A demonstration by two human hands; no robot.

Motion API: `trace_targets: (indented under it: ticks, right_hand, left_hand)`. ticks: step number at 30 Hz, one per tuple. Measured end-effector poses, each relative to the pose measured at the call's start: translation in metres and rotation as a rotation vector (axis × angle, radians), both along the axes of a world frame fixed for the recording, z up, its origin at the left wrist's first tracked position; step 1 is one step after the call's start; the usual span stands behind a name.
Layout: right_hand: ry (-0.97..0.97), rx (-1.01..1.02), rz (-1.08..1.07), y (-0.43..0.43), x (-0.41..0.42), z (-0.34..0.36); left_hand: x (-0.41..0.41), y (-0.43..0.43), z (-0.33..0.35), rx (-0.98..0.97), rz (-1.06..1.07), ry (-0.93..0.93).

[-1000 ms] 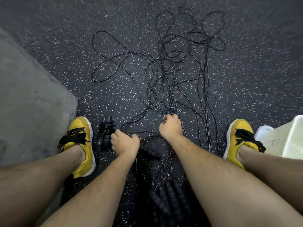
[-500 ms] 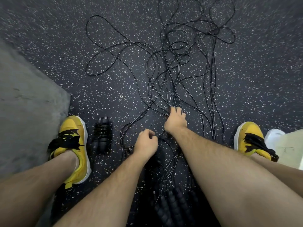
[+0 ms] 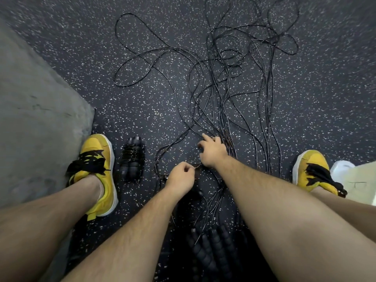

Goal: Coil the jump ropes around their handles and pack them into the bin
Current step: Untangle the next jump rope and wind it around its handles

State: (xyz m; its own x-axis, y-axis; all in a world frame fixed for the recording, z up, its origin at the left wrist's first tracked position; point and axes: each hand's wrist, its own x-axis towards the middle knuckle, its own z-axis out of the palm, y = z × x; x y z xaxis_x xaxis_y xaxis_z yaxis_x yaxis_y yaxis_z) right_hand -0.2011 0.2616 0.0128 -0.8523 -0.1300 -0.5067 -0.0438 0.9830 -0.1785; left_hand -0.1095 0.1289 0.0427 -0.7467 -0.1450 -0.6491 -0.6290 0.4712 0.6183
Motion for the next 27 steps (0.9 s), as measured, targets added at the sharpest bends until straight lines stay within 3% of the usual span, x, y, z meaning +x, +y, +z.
trace_targets:
  ticks: [5, 9, 16, 20, 22, 24, 27]
  right_hand:
    - [0.005, 0.004, -0.094, -0.024, 0.0, -0.006]
    - [-0.093, -0.281, -0.32, -0.039, 0.009, 0.007]
    - [-0.213, -0.544, -0.294, -0.03, 0.049, 0.083]
    - [-0.586, -0.541, -0.042, -0.003, 0.077, 0.144]
    - [-0.634, -0.465, -0.026, 0.007, 0.085, 0.154]
    - [-0.491, -0.545, -0.231, 0.011, 0.085, 0.16]
    - [-0.38, -1.098, -0.809, 0.01, 0.076, 0.173]
  left_hand:
    - [-0.015, -0.009, -0.002, -0.033, 0.102, 0.011]
    - [-0.028, -0.006, 0.005, 0.007, 0.247, 0.044]
    - [-0.05, -0.012, 0.032, 0.236, 0.623, 0.038]
    - [-0.053, -0.021, 0.061, 0.443, 0.666, 0.013]
    - [-0.046, -0.021, 0.077, 0.434, 0.571, 0.028]
    - [-0.028, -0.018, 0.097, 0.455, 0.371, 0.058]
    - [0.009, -0.014, 0.128, 0.741, 0.063, -0.048]
